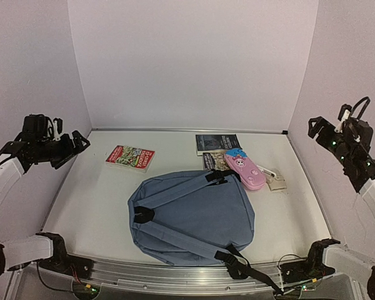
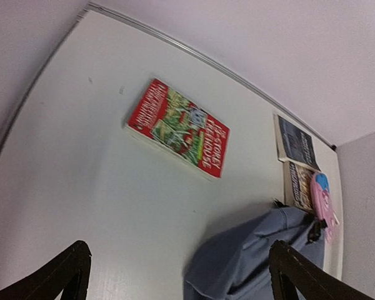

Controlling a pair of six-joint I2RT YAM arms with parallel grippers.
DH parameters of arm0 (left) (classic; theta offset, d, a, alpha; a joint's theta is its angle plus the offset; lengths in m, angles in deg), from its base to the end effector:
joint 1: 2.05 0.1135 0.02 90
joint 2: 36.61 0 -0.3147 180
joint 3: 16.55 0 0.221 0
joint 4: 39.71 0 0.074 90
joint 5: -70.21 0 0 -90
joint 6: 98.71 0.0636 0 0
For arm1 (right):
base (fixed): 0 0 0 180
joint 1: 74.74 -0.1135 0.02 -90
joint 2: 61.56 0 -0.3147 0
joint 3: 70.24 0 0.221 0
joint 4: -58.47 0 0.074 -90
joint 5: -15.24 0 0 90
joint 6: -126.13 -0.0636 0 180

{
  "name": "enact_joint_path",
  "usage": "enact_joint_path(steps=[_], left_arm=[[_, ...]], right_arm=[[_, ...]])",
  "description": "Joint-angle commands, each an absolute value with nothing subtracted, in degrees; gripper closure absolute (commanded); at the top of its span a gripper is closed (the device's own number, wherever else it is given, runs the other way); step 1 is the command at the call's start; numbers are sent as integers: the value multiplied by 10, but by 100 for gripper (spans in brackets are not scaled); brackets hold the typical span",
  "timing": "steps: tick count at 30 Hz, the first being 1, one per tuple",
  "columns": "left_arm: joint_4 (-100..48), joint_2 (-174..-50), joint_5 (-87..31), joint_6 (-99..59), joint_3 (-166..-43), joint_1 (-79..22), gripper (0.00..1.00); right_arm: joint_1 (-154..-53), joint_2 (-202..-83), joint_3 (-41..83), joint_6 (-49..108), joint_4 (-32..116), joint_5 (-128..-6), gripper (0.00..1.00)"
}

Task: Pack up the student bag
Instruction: Adjust the book at the center of the board.

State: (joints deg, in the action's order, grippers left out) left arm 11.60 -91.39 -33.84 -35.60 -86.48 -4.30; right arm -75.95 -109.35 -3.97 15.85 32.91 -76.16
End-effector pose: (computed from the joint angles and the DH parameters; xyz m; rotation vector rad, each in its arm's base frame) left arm 0.1607 -0.0218 0.3483 -0.3396 2.2094 -0.5510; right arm 0.1547 0.0017 0.3997 0.2999 1.6744 0.2598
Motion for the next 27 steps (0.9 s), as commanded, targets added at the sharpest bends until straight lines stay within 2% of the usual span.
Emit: enact_joint_path(steps=[1, 4, 9, 14, 20, 27], left_arm=[[73, -960, -438, -400, -857, -127, 0], [45, -979, -513, -419, -841, -143, 0], [-14, -987, -537, -475, -767, -188, 0], [-57, -1003, -579, -513, -694, -196, 0], [-123, -1036, -626, -551, -634, -213, 0], [-192, -1104, -633, -553, -610, -243, 0]], right_arm=[[-760, -1144, -10, 174, 284, -673, 2], [-760, -1178, -15, 177, 280, -617, 2], [-772, -1231, -30, 171, 285, -549, 4], [-827, -1284, -34, 153, 301, -567, 4], [-918, -1341, -61, 109, 349, -532, 2], [-950, -1343, -70, 79, 370, -545, 9]])
